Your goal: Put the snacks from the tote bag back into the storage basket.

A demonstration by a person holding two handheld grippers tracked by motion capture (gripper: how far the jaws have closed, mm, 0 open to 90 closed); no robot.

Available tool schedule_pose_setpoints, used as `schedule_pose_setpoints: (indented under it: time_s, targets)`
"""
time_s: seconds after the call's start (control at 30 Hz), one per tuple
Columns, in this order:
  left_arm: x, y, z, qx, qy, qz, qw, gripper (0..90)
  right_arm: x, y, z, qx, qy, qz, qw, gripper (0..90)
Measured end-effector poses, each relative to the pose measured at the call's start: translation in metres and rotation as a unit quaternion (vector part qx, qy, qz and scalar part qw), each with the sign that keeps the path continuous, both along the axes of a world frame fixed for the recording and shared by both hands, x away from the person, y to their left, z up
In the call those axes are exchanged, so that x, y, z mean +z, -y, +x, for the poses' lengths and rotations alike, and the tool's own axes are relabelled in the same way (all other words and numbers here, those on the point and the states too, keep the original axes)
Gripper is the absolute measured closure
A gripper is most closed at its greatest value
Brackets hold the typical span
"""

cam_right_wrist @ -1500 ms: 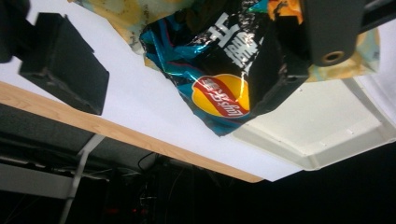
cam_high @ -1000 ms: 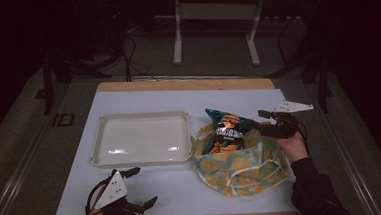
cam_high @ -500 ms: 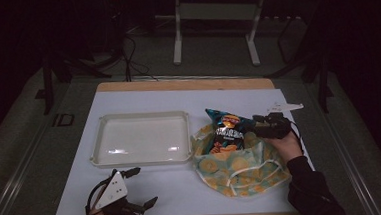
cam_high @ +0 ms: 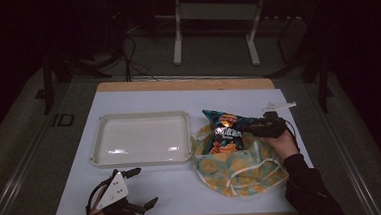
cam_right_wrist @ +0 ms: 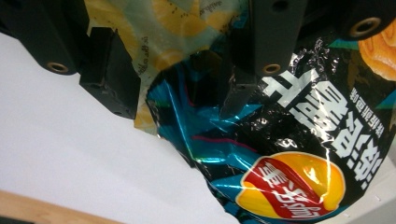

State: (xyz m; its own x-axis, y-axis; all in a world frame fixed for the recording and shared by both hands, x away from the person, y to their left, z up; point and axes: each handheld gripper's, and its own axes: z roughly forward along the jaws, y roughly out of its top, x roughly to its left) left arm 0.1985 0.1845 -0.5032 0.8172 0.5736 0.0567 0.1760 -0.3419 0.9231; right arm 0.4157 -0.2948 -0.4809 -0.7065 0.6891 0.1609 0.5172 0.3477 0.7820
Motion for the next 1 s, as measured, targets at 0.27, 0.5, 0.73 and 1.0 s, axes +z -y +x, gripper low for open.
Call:
schedule_pose_setpoints:
  time_s: [0.27, 0.5, 0.73, 1.0]
  targets:
    - [0.0, 0.0, 0.0, 0.0, 0.0, 0.0, 1.0, 0.7, 0.001, -0.01, 0.006, 0.013, -0.019, -0.01, 0.9997, 88.2]
    - [0.0, 0.0, 0.0, 0.0, 0.001, 0.0, 1.0, 0.7, 0.01, -0.015, 0.003, 0.015, -0.008, -0.013, 0.9998, 89.9]
    - [0.0, 0.0, 0.0, 0.0, 0.001, 0.0, 1.0, 0.7, 0.028, -0.02, -0.006, 0.027, 0.016, 0.005, 0.9995, 90.0]
    - [0.0, 0.0, 0.0, 0.001, 0.001, 0.001, 1.0, 0.7, 0.054, -0.026, -0.022, 0.049, 0.05, 0.03, 0.9971, 90.0]
